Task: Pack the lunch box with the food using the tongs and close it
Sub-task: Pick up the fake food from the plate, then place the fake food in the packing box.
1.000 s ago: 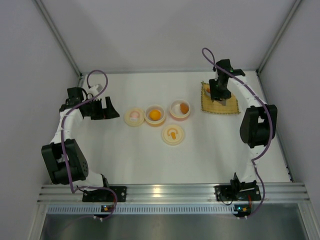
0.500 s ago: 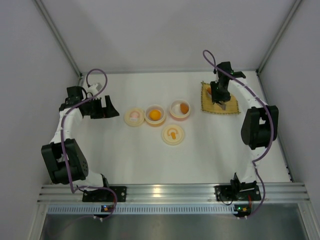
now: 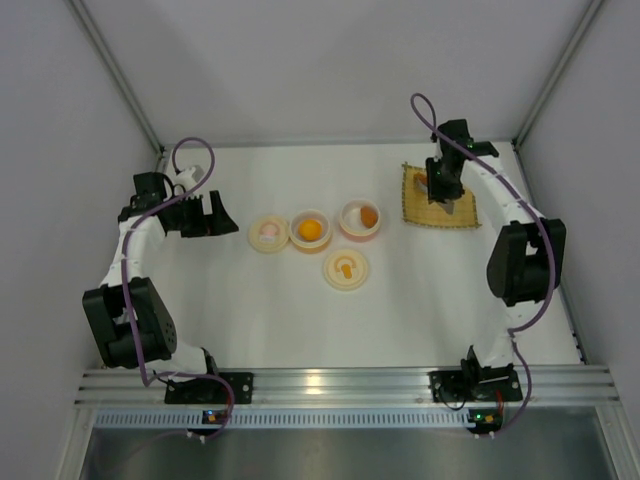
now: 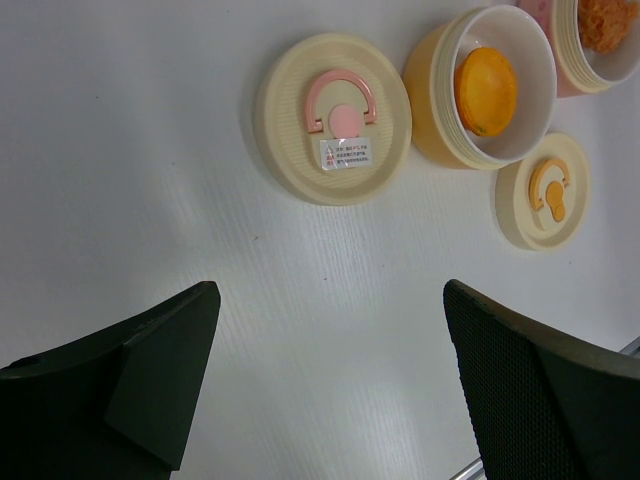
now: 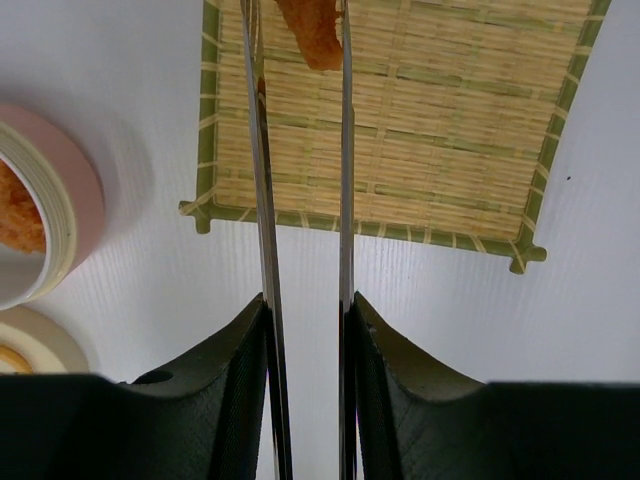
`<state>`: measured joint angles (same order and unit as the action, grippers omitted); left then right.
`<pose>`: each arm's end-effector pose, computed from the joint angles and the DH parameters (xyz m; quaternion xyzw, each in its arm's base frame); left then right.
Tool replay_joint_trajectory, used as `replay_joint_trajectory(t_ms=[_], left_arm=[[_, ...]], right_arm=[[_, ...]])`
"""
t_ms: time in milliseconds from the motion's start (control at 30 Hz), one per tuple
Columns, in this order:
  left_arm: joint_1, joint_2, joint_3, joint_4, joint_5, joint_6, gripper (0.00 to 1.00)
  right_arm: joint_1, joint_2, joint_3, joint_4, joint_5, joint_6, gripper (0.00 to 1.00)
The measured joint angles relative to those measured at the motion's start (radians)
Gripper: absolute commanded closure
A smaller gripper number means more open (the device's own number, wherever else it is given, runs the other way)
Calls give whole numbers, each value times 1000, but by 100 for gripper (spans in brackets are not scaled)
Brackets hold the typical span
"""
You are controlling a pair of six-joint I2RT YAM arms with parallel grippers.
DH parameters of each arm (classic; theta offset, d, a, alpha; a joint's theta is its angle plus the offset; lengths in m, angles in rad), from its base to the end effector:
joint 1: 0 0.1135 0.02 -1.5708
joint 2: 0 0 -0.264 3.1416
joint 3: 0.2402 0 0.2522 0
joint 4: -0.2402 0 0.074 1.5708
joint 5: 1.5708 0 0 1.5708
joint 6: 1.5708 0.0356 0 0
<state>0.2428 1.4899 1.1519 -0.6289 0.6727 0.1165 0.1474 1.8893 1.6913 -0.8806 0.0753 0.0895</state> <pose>0.3038 0.0524 0.2682 0.0411 0.9057 -0.2599 0.3325 0.4024 0.0570 0.2784 -0.0189 0.9690 -0.0075 0.2461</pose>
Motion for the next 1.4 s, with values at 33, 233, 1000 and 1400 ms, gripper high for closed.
replay_joint_trajectory(t_ms=[33,233,1000,1400], left_arm=[[0,0,0,0,0,-2,2],[0,0,0,0,0,-3,2],[0,0,0,-1,3,-8,2],[0,0,0,-2,3,-9,2]], right_arm=[[0,-15,-3,-1,0,0,83],[0,-77,-3,-2,0,0,86],[322,-306,-81,-31,-92,60,85],[419,-291,-147,-31,-46,156,85]])
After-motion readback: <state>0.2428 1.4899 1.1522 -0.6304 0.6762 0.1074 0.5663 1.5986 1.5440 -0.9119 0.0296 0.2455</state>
